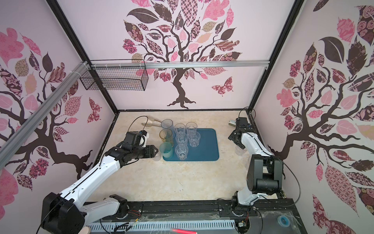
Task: Place the glasses into the tray
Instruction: Pick up the glass from the middle-right of the table.
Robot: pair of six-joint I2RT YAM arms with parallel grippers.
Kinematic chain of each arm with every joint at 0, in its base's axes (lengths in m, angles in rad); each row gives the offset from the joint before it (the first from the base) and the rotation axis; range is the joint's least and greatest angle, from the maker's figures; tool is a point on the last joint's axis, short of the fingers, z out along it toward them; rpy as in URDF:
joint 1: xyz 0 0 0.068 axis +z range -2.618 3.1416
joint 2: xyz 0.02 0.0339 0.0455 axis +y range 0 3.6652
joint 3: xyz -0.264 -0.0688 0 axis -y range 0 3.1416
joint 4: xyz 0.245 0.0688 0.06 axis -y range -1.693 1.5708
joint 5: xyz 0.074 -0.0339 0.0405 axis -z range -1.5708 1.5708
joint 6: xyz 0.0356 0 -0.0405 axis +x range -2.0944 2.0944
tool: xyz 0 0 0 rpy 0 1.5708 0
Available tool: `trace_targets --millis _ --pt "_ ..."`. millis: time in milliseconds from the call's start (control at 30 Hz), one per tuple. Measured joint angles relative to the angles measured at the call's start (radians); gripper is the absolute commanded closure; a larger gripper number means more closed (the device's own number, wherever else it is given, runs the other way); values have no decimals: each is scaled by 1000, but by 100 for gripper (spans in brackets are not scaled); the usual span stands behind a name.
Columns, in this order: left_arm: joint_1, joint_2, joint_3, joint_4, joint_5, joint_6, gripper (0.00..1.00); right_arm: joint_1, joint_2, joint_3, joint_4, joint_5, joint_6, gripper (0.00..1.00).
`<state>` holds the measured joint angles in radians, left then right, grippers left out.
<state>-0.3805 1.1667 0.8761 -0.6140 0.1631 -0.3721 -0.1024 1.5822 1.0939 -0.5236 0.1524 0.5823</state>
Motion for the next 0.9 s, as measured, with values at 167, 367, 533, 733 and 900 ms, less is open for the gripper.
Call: trace_targets --millis 167,367,533,733,900 --pt "-1 16 0 0 7 -1 34 0 63 -17 19 -27 -3 46" --pt "-1 26 0 0 10 -2 34 0 84 -18 35 -67 -1 67" --pt "-1 39 2 0 21 -2 34 0 84 -18 37 -82 -10 84" --pt "-2 62 6 11 33 -18 35 5 60 -8 27 -77 -11 94" --pt "-2 69 31 16 33 -27 35 43 58 41 -37 -64 -21 96"
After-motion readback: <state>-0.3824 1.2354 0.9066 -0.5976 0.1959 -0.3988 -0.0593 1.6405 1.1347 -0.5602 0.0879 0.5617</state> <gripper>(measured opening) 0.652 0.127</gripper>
